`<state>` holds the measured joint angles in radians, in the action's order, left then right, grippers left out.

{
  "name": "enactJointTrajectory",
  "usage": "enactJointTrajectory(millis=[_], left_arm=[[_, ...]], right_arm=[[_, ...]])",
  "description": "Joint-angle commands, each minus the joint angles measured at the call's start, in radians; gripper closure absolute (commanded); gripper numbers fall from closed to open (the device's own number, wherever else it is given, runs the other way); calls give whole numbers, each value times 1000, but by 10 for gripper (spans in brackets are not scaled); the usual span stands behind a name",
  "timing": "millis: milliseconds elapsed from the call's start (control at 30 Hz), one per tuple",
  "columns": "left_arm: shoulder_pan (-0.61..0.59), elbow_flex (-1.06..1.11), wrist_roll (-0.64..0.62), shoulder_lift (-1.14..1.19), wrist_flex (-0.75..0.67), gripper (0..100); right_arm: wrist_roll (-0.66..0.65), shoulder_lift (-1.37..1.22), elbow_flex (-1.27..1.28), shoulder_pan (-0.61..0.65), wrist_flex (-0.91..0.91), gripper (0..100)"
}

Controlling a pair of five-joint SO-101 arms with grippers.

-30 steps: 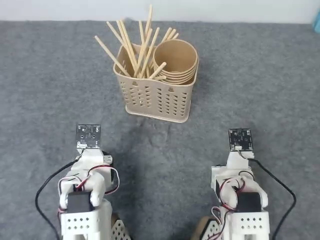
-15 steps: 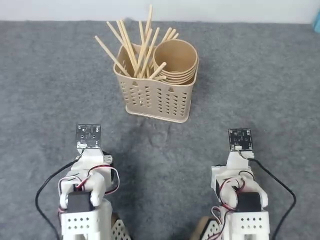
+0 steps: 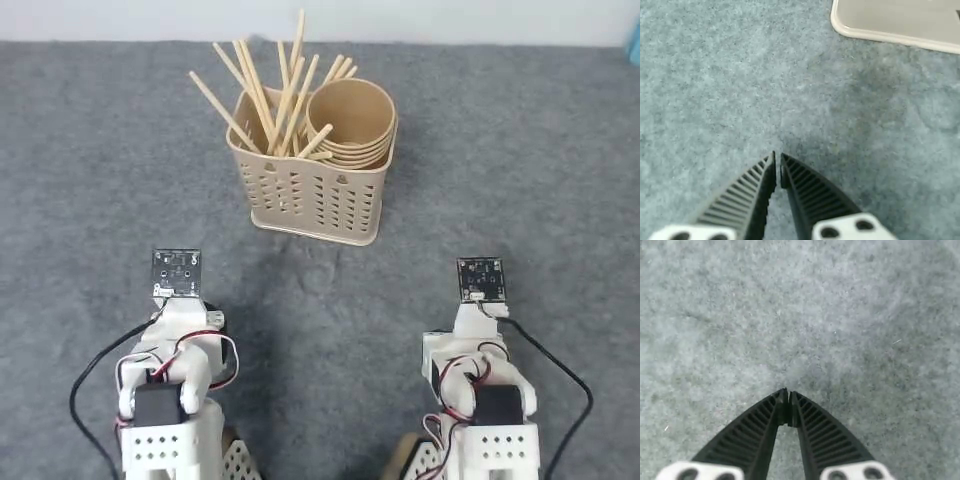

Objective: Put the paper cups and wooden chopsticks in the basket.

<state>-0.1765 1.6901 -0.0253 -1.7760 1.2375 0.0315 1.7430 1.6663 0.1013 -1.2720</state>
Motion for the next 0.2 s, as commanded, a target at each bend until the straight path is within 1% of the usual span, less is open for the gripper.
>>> enactJointTrajectory(millis=[0,167], left_arm=[[-2,-5,-17,-5,3,988],[-2,-5,-17,-5,3,988]], right_arm=[[12,7,6,4,-10,991],[12,7,6,4,-10,991]])
